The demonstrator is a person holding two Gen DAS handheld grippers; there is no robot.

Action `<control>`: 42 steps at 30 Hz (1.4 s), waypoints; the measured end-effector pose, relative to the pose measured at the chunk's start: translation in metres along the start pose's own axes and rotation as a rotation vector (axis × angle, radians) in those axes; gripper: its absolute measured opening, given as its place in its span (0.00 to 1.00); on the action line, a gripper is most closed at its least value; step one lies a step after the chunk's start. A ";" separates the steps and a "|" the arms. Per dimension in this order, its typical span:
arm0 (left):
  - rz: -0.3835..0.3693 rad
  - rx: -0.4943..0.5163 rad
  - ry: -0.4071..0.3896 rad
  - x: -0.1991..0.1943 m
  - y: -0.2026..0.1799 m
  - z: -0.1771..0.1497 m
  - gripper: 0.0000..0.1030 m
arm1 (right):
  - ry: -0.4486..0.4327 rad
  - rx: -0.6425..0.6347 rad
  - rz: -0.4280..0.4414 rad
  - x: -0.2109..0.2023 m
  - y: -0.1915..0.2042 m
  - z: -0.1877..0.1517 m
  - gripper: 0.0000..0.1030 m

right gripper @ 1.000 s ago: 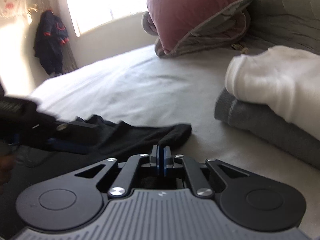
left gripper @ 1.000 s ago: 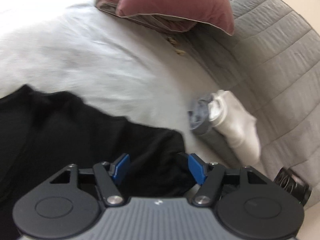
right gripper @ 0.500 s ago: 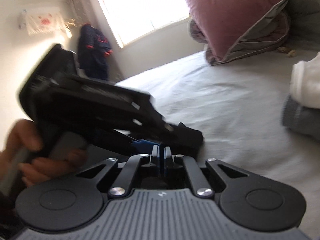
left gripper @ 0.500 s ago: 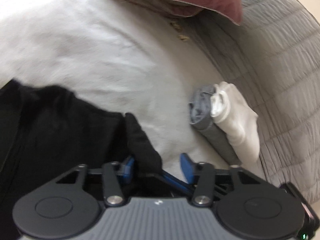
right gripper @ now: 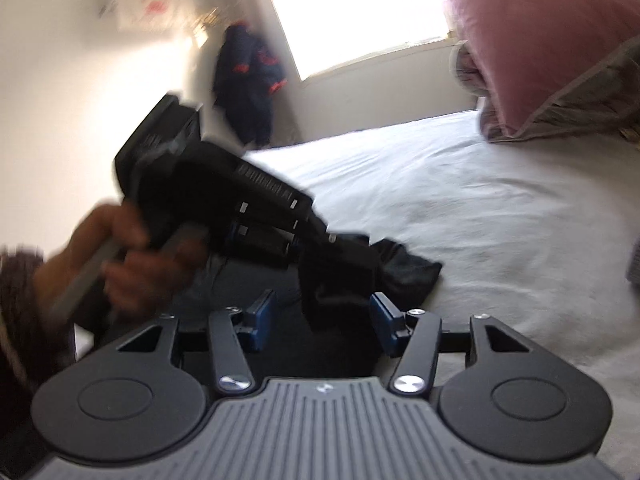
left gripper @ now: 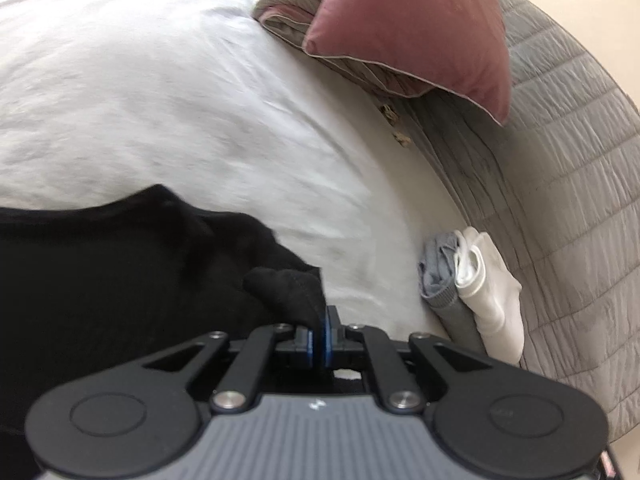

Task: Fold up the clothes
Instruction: 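Lift the held hem with both grippers and fold it toward the collar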

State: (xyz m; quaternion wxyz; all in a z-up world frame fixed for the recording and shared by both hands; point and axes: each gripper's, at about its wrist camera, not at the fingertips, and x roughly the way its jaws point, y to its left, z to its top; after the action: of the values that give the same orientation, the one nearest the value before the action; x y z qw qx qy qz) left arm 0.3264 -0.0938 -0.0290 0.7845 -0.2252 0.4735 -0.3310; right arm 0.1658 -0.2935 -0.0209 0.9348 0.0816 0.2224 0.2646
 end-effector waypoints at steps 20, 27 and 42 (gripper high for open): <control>0.111 -0.103 -0.206 -0.032 0.051 -0.011 0.07 | 0.129 -0.154 -0.024 0.028 0.020 -0.018 0.54; 0.123 -0.174 -0.287 -0.049 0.059 -0.026 0.39 | 0.156 -0.138 -0.038 0.028 0.018 -0.020 0.54; 0.306 0.046 -0.210 -0.061 0.022 -0.075 0.20 | 0.196 -0.319 -0.066 0.029 0.036 -0.027 0.54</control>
State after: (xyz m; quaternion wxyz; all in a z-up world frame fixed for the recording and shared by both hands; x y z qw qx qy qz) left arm 0.2458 -0.0367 -0.0413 0.8758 -0.1658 0.4101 -0.1931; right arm 0.1590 -0.2472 -0.0461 0.9180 -0.1012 0.2702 0.2722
